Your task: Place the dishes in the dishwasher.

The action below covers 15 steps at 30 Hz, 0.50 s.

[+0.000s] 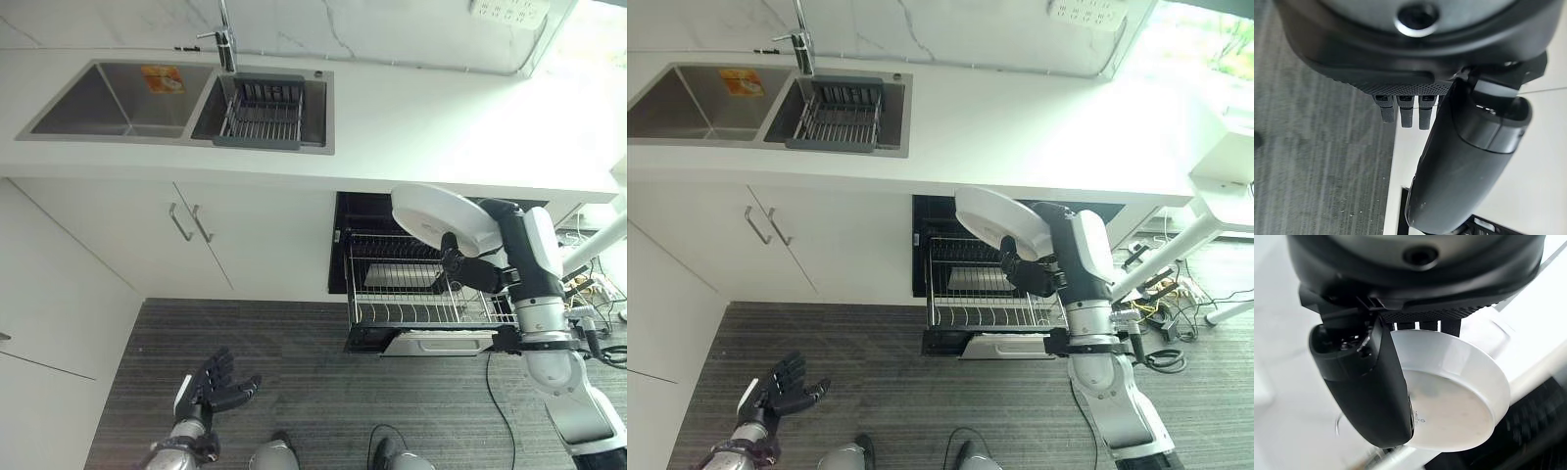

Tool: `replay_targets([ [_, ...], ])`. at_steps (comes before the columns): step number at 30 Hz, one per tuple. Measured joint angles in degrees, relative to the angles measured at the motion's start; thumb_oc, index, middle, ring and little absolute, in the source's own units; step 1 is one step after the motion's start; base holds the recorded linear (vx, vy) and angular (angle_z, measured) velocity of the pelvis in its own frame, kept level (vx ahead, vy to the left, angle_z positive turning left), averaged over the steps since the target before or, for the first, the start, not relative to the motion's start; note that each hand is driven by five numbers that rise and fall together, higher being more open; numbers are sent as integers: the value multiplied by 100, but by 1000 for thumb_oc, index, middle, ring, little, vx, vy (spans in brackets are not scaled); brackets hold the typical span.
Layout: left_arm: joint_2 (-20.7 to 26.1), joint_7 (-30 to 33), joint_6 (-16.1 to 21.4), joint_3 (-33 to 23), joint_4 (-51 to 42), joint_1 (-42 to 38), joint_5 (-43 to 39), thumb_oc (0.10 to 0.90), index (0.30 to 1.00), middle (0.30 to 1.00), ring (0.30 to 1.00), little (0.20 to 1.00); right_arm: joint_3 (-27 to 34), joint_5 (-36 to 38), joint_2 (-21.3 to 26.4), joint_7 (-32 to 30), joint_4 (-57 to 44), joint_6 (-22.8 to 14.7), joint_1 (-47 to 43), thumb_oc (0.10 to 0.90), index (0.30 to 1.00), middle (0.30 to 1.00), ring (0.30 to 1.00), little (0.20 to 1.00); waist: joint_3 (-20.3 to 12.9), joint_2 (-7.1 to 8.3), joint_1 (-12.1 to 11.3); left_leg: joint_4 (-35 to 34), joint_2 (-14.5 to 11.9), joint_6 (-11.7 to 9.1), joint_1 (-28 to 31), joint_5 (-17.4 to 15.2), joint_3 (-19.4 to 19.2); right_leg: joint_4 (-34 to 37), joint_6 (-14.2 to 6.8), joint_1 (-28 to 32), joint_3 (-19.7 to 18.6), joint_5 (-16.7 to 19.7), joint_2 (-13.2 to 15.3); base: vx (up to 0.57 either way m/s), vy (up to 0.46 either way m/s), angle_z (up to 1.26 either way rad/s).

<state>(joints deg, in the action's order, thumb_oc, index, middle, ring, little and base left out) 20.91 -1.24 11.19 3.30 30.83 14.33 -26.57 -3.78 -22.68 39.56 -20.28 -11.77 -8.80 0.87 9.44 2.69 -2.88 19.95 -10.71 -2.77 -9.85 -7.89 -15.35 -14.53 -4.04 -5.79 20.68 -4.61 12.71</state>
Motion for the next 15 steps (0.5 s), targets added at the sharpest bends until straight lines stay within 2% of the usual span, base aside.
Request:
replay_targets([
  [2,-10,-79,0,56,16,-11,-6,800,900,900,900,900,-8,-210,198,-12,180,-63,-2,400,300,300,300,300,-10,-3,-60,32,-9,4,1,-7,23,15,-1,29,21,6,-7,8,4,5],
  [5,-235,-159,-33,-85,167,28,-36,800,900,900,900,900,-282,-540,82,-555,715,-137,-128,400,300,300,300,300,-59,-42,-219,82,-6,16,-27,-43,41,4,-2,40,24,5,2,10,0,1],
  [7,-238,-200,-35,-25,191,69,-34,800,900,900,900,900,-628,-1141,61,-1055,1330,-200,-312,400,300,300,300,300,-114,-53,-242,93,3,24,-49,-40,60,12,-3,38,43,9,9,2,-3,7],
  [11,-165,-208,-30,84,171,101,-33,800,900,900,900,900,-743,-1946,61,-1581,1944,-227,-343,400,300,300,300,300,-150,-105,-457,97,31,40,-118,-18,169,17,-8,56,154,7,25,-4,-7,13],
  [13,-98,-264,-30,89,155,124,-39,800,900,900,900,900,-850,-2051,99,-1966,2426,-190,-462,400,300,300,300,300,-154,-112,-511,91,40,44,-110,-12,198,39,-10,96,200,6,28,-6,-4,10],
  [15,-81,-294,-30,92,155,157,-45,800,900,900,900,900,-903,-2060,98,-2017,2685,-181,-506,400,300,300,300,300,-154,-113,-521,82,66,48,-113,-7,243,49,-20,124,246,-1,43,-5,-6,13],
])
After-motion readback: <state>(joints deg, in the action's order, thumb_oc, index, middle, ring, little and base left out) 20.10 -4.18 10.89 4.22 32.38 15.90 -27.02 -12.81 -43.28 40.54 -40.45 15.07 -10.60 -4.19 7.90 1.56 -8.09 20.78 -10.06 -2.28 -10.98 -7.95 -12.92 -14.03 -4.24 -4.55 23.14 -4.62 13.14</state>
